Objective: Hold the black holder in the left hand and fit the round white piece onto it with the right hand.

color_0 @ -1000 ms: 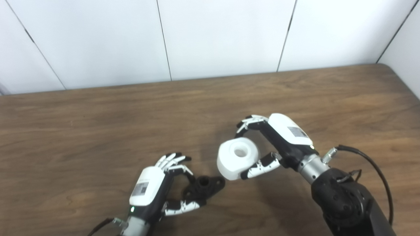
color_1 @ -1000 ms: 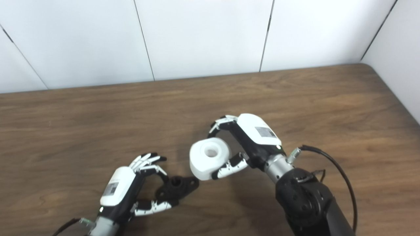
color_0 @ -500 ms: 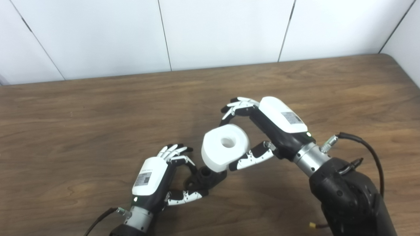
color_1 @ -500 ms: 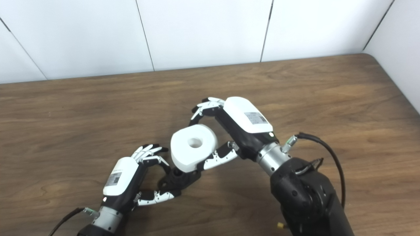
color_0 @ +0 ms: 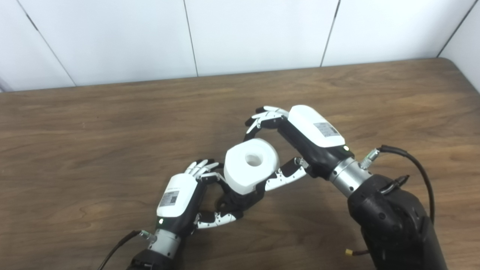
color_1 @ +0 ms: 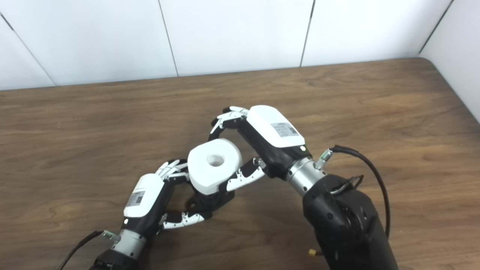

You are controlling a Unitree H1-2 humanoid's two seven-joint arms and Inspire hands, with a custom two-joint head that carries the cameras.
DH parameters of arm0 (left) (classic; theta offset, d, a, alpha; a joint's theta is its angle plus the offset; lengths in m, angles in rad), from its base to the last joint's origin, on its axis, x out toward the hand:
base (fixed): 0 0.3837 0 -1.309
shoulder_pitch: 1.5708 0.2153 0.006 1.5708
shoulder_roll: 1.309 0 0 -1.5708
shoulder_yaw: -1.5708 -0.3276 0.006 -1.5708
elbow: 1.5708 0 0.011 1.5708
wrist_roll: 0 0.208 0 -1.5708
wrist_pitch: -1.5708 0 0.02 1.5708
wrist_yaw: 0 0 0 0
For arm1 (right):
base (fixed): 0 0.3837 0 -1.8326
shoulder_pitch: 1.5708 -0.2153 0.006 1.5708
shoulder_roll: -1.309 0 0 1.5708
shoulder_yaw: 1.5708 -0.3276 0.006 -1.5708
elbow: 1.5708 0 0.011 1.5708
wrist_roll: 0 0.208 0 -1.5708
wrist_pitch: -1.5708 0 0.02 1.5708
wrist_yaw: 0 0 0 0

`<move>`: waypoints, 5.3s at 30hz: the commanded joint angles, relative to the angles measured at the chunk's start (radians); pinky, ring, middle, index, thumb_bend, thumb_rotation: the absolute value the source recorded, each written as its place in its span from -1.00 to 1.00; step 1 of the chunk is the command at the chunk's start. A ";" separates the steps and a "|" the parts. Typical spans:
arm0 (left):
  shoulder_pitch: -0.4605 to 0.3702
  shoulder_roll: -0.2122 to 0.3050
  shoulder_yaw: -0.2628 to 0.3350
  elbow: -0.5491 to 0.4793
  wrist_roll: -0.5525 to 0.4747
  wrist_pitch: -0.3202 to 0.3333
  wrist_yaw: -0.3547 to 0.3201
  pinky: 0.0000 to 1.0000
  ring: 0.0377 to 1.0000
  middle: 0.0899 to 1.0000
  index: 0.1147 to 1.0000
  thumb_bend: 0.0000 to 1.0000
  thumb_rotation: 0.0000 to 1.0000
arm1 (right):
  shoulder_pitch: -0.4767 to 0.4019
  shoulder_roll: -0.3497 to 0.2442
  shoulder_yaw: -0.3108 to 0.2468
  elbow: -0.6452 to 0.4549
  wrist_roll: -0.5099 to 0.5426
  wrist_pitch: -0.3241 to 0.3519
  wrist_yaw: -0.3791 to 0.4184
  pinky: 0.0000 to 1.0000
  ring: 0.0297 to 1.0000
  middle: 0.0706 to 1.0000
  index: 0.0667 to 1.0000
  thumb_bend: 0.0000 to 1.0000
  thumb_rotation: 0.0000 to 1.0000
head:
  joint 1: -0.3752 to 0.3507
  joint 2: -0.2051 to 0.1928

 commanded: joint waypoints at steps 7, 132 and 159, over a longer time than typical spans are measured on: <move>0.003 0.002 -0.022 0.009 0.018 0.017 -0.036 0.87 0.82 0.64 -0.16 0.04 -0.90 | 0.002 0.016 0.009 0.027 -0.014 -0.075 -0.041 0.59 0.76 0.53 -0.11 0.04 -0.71 | 0.002 0.004; -0.004 0.008 -0.027 0.006 0.017 0.020 -0.032 0.85 0.79 0.62 -0.16 0.04 -0.90 | 0.081 0.026 0.009 0.086 -0.107 -0.246 -0.049 0.62 0.78 0.56 0.04 0.41 -0.51 | -0.033 0.005; -0.012 0.009 -0.027 0.023 0.013 0.018 -0.029 0.85 0.79 0.60 -0.16 0.04 -0.90 | 0.077 0.028 -0.014 0.033 -0.156 -0.233 0.069 0.77 0.99 0.98 1.00 1.00 0.10 | -0.032 -0.010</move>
